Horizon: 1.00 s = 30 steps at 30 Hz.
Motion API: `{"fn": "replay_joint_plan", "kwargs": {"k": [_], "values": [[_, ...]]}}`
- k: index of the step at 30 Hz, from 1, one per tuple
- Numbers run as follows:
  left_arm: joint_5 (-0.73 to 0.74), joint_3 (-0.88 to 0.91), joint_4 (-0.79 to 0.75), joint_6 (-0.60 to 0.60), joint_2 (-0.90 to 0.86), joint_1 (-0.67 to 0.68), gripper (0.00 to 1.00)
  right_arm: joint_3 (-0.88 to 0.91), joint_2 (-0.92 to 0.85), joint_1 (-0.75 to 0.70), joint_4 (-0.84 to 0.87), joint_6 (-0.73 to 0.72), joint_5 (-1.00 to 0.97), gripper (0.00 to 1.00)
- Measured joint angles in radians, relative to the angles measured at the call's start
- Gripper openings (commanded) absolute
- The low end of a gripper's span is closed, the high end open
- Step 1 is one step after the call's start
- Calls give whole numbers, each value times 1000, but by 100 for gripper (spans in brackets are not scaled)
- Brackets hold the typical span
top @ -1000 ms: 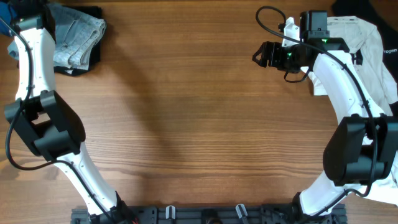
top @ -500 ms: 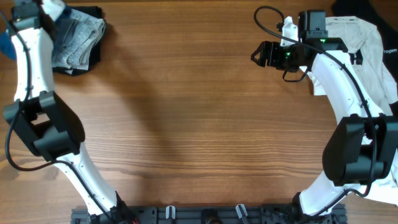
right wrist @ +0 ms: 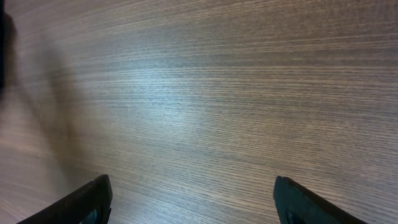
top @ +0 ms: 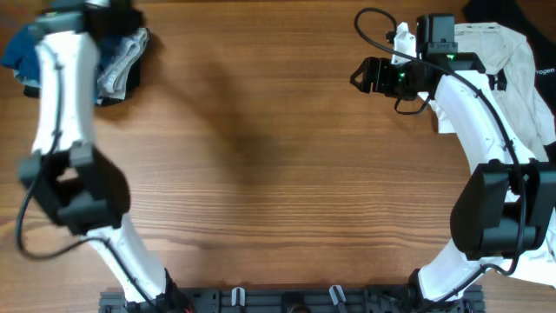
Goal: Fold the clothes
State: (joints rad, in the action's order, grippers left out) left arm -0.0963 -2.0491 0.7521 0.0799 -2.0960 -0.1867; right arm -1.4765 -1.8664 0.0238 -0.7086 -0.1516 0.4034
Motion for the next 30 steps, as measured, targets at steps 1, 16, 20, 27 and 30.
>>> {"fn": "replay_joint_plan", "kwargs": {"k": [1,16,20,27,30], "values": [[0,-14,-21,-58,37,-56,100,0,0,2,3,0,0,84],[4,-47,-135,-183,-317,-165,100,0,0,48,13,0,-12,100],[-22,-47,-114,-160,-302,-145,100,-45,0,48,-47,60,-12,100],[73,-40,108,-152,151,-85,100,-291,242,48,-180,177,-42,100],[80,-54,109,-152,243,-87,100,-297,356,48,-270,168,-42,100]]}}
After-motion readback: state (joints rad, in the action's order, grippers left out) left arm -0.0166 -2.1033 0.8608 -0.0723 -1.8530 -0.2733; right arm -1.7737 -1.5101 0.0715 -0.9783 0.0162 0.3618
